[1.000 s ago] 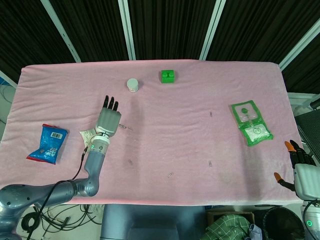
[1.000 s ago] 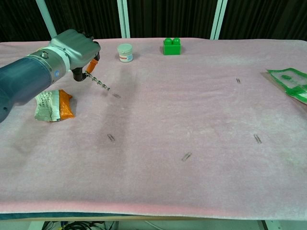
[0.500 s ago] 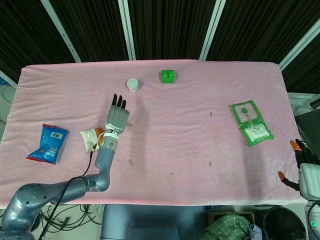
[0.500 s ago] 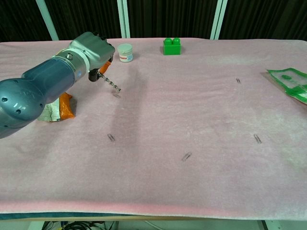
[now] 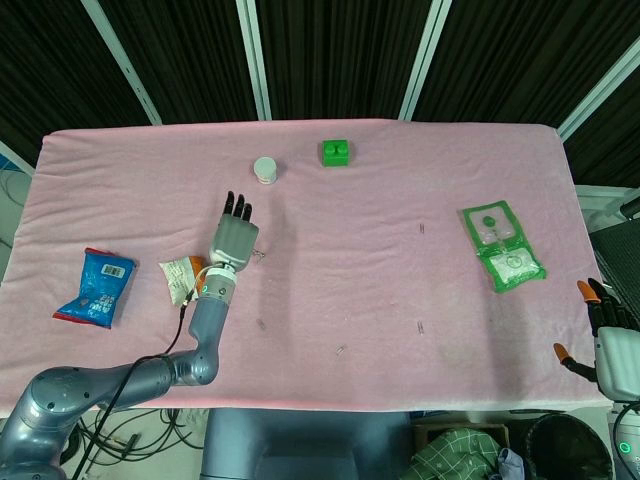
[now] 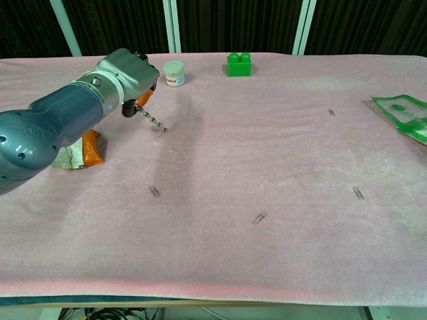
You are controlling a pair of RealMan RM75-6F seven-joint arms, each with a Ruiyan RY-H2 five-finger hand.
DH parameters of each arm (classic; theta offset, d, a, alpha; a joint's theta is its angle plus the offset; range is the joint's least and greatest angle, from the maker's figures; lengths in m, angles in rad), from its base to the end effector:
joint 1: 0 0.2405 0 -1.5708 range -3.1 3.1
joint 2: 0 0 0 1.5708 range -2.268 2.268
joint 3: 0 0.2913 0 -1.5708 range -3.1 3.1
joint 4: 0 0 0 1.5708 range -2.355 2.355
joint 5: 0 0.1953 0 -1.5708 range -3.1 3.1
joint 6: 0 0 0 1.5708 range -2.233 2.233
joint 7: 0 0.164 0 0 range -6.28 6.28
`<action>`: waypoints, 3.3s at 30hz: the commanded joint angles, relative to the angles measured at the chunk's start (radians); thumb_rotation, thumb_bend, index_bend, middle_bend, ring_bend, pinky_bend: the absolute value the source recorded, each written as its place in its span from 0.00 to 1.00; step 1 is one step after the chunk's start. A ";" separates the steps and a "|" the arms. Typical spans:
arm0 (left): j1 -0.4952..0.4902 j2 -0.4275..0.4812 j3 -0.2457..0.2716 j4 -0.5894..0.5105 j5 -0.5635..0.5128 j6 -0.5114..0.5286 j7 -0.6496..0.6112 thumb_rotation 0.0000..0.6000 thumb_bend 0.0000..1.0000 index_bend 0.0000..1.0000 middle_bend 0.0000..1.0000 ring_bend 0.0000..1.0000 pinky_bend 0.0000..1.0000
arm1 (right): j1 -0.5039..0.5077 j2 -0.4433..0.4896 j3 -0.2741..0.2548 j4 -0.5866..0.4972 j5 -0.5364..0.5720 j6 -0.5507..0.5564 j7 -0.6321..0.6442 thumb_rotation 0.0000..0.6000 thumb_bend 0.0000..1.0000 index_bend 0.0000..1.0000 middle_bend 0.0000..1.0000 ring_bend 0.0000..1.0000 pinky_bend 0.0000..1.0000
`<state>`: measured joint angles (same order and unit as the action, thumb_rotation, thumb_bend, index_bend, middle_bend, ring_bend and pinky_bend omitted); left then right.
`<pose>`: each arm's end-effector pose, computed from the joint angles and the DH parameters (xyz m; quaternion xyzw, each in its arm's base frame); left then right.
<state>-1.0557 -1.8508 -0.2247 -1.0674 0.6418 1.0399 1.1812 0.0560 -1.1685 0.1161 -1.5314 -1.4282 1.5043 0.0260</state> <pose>-0.1174 0.4605 -0.0636 -0.7694 -0.1476 -0.1521 0.6026 -0.3584 -0.2050 0.1966 0.5459 -0.3859 0.3943 0.6306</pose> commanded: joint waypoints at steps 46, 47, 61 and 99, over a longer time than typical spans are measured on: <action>0.141 0.286 0.157 -0.636 0.041 0.076 -0.117 1.00 0.47 0.61 0.15 0.00 0.00 | -0.002 -0.002 -0.005 -0.010 -0.013 0.008 -0.025 1.00 0.14 0.00 0.03 0.12 0.21; 0.140 0.283 0.161 -0.636 0.036 0.072 -0.118 1.00 0.47 0.61 0.15 0.00 0.00 | -0.002 -0.003 -0.005 -0.010 -0.012 0.008 -0.025 1.00 0.14 0.00 0.03 0.12 0.21; 0.128 0.278 0.189 -0.657 0.009 0.078 -0.116 1.00 0.47 0.61 0.15 0.00 0.00 | -0.003 -0.003 -0.002 -0.011 -0.011 0.011 -0.022 1.00 0.14 0.00 0.03 0.12 0.21; 0.087 0.217 0.058 -0.507 0.052 0.061 -0.313 1.00 0.47 0.61 0.14 0.00 0.00 | -0.003 -0.003 0.000 -0.010 -0.002 0.006 -0.024 1.00 0.14 0.00 0.03 0.12 0.21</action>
<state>-0.9594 -1.6201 -0.1545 -1.5865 0.6891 1.1105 0.8793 0.0528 -1.1716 0.1161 -1.5410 -1.4302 1.5100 0.0022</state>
